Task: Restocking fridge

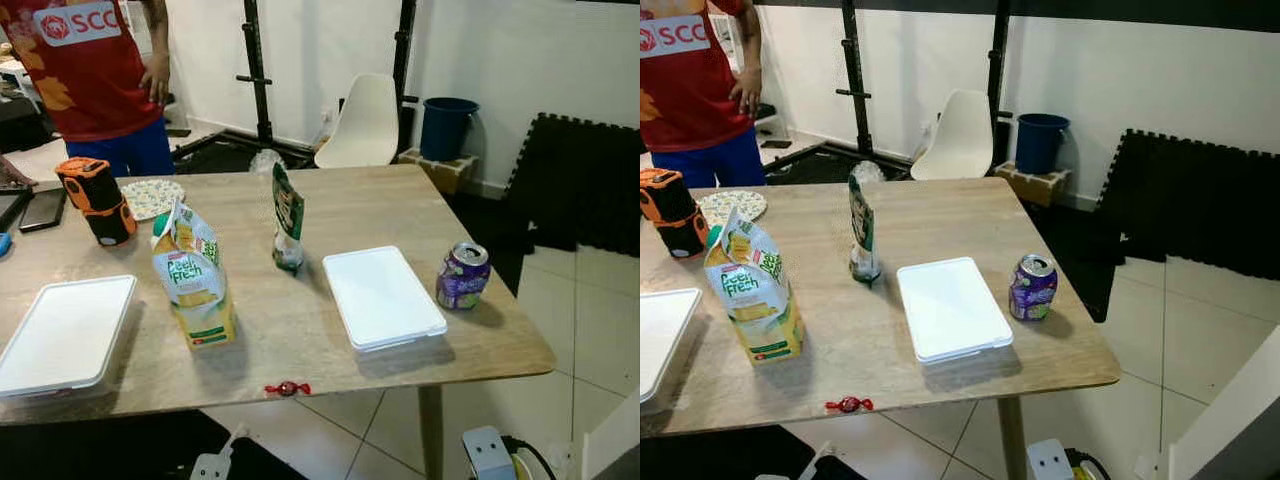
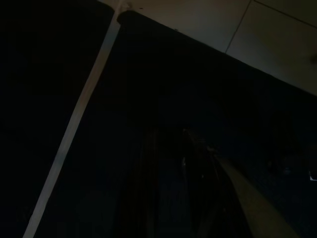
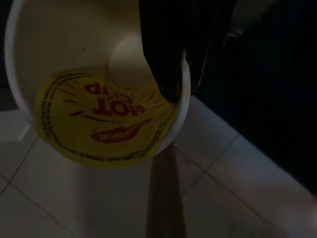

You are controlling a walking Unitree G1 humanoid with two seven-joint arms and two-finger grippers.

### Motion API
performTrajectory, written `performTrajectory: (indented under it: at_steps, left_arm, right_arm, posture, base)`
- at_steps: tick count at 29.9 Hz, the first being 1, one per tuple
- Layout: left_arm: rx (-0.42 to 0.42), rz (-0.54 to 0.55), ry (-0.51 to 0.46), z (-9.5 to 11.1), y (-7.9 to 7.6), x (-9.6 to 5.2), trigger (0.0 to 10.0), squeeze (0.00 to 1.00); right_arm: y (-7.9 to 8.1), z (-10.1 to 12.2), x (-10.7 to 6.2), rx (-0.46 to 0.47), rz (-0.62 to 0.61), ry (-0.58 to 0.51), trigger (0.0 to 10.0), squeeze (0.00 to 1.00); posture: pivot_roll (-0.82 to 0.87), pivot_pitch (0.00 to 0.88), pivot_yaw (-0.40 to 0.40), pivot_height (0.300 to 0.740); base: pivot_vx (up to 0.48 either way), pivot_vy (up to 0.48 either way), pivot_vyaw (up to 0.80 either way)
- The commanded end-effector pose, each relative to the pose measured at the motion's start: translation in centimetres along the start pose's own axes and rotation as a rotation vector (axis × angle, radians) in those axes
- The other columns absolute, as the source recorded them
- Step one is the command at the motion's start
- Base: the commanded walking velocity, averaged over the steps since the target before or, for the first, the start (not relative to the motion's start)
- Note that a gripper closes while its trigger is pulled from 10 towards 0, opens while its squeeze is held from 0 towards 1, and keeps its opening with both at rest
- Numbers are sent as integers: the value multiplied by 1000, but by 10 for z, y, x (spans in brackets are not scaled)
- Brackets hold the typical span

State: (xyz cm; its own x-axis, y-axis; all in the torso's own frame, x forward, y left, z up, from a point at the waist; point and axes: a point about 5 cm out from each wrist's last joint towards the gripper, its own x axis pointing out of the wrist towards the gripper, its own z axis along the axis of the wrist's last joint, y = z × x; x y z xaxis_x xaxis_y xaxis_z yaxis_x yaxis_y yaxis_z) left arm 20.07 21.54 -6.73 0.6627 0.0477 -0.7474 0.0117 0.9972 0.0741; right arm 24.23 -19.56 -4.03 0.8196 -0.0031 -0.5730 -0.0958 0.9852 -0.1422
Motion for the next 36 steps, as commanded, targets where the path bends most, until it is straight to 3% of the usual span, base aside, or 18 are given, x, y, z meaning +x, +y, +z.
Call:
performTrajectory:
  at_steps: [1,5,9,14,18,24,36]
  left_arm:
    - [3,-13,20,-5,-1,-1,10000,0]
    - [-12,5,17,-4,0,0,10000,0]
    - [22,-22,-2,2,-3,1,10000,0]
    - [11,5,-3,3,0,1,10000,0]
    - [2,38,-2,-1,13,-2,10000,0]
    - [0,44,-4,-3,15,-4,10000,0]
    - [-13,-6,-26,6,2,0,10000,0]
  right_arm:
    - [2,-1,-2,42,3,-33,10000,0]
    - [6,-1,-2,15,38,-30,10000,0]
    - [8,5,1,85,77,-48,10000,0]
    - [12,7,2,55,95,-44,10000,0]
    - [29,18,6,22,166,-60,10000,0]
    - [33,20,7,39,179,-64,10000,0]
    - [12,3,3,80,74,5,10000,0]
  posture:
    - [-50,54,13,740]
    - [-44,54,19,740]
    - [-10,29,-9,740]
    - [3,32,-14,740]
    - [52,33,-41,740]
    - [63,43,-45,740]
    - [8,56,-4,740]
  base:
    - [0,0,0]
    - [0,0,0]
    - [0,0,0]
    - [0,0,0]
    - [0,0,0]
    - [0,0,0]
    - [0,0,0]
